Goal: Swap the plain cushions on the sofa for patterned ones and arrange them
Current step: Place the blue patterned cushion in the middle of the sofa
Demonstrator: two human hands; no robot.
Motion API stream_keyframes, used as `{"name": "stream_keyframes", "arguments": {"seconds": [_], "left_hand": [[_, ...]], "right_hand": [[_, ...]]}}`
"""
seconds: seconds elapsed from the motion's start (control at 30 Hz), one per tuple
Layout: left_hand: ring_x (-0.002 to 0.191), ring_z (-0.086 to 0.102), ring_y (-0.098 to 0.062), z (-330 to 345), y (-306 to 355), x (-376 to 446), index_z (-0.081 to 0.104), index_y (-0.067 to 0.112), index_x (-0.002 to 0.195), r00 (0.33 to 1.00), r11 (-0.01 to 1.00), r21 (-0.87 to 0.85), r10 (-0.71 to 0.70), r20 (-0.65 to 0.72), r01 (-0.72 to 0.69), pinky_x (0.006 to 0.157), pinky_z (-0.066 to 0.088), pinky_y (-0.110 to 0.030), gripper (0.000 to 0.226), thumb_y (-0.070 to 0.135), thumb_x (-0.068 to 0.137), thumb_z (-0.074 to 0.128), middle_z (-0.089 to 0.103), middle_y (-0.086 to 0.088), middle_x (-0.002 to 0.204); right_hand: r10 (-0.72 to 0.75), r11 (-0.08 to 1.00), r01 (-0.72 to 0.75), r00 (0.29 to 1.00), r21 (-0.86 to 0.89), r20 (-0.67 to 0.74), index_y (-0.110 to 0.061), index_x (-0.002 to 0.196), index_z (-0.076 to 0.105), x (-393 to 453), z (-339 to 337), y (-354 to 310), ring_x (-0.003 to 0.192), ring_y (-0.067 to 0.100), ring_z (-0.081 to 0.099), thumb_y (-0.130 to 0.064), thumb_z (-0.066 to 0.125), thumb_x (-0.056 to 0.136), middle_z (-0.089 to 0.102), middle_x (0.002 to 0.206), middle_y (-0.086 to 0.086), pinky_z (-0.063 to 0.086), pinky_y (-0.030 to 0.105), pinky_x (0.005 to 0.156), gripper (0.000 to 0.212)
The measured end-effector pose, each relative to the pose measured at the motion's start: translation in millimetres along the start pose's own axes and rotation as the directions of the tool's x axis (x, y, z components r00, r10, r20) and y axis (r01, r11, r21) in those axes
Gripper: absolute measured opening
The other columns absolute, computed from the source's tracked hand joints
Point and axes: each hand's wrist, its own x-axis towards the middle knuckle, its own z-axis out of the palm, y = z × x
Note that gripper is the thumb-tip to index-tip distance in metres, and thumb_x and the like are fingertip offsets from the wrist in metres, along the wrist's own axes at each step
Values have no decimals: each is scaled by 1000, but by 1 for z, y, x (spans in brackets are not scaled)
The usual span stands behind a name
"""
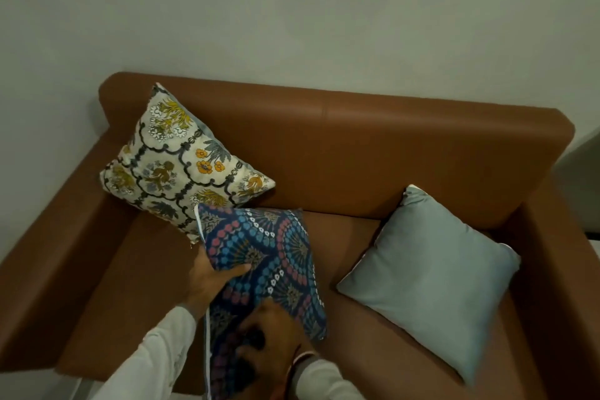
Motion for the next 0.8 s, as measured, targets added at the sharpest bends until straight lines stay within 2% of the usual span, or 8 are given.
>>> {"name": "stream_keyframes", "arguments": {"seconds": [0.13, 0.2, 0.27, 0.3, 0.4, 0.5, 0.6, 0.8], "left_hand": [[116, 64, -18, 3, -17, 0, 53, 26, 132, 982, 988, 33, 143, 122, -148, 95, 54, -34, 84, 7, 63, 98, 65, 14, 117], [115, 68, -11, 11, -11, -1, 61, 27, 128, 947, 982, 48, 163, 277, -184, 102, 57, -39, 79, 18, 61, 101, 72, 12, 119], [116, 67, 1, 22, 2, 2, 62, 41, 124, 886, 964, 98, 184, 425, -248, 99, 58, -24, 84, 47, 50, 102, 74, 21, 120], [118, 62, 10, 30, 10, 3, 58, 50, 126, 863, 950, 131, 193, 466, -284, 97, 54, -14, 90, 59, 46, 99, 69, 31, 123], [124, 47, 27, 50, 7, 13, 39, 63, 143, 835, 924, 196, 187, 518, -328, 90, 45, 2, 112, 64, 48, 99, 49, 51, 135], [125, 46, 27, 61, -12, 17, 26, 67, 146, 819, 906, 260, 143, 555, -335, 99, 49, -11, 125, 63, 46, 100, 44, 49, 142], [123, 55, 19, 70, -5, 28, 34, 62, 144, 817, 864, 310, 180, 547, -398, 104, 57, -28, 117, 64, 47, 99, 55, 43, 138], [121, 67, -9, 79, 97, 63, 40, 53, 138, 805, 715, 448, 276, 525, -537, 98, 59, -42, 112, 87, 41, 84, 66, 26, 131]], "right_hand": [[-12, 964, -91, 925, -251, -380, -25, 145, 34, 19, -76, 47, 128, 26, 42, -60, 78, 64, 41, 141, 1, 42, 42, 104, 99], [-19, 921, -109, 946, -374, -323, -25, 155, 15, 25, -122, 69, 141, 24, 27, -73, 79, 50, 27, 157, 4, 29, 49, 114, 132], [-9, 883, -71, 986, -465, -167, -29, 156, 1, 33, -158, 85, 149, 20, 13, -80, 77, 41, 13, 165, 1, 14, 51, 121, 147], [8, 876, -58, 994, -478, -106, -32, 154, 2, 34, -170, 93, 150, 20, 15, -81, 77, 38, 16, 164, 0, 15, 50, 121, 147], [137, 917, -143, 990, -373, -43, -38, 138, 26, 26, -193, 122, 128, 25, 53, -68, 87, 37, 54, 140, -5, 47, 44, 102, 121], [207, 948, -216, 976, -234, -61, -30, 134, 32, 10, -199, 150, 117, 23, 62, -64, 88, 42, 61, 129, -6, 53, 39, 93, 113], [168, 974, -186, 976, -129, -142, -33, 126, 40, 3, -198, 160, 109, 18, 66, -68, 86, 47, 65, 122, -10, 55, 36, 89, 98], [83, 992, -107, 948, -62, -308, -43, 127, 38, 20, -263, 137, 112, 16, 65, -72, 83, 51, 65, 123, -12, 56, 42, 88, 92]]}}
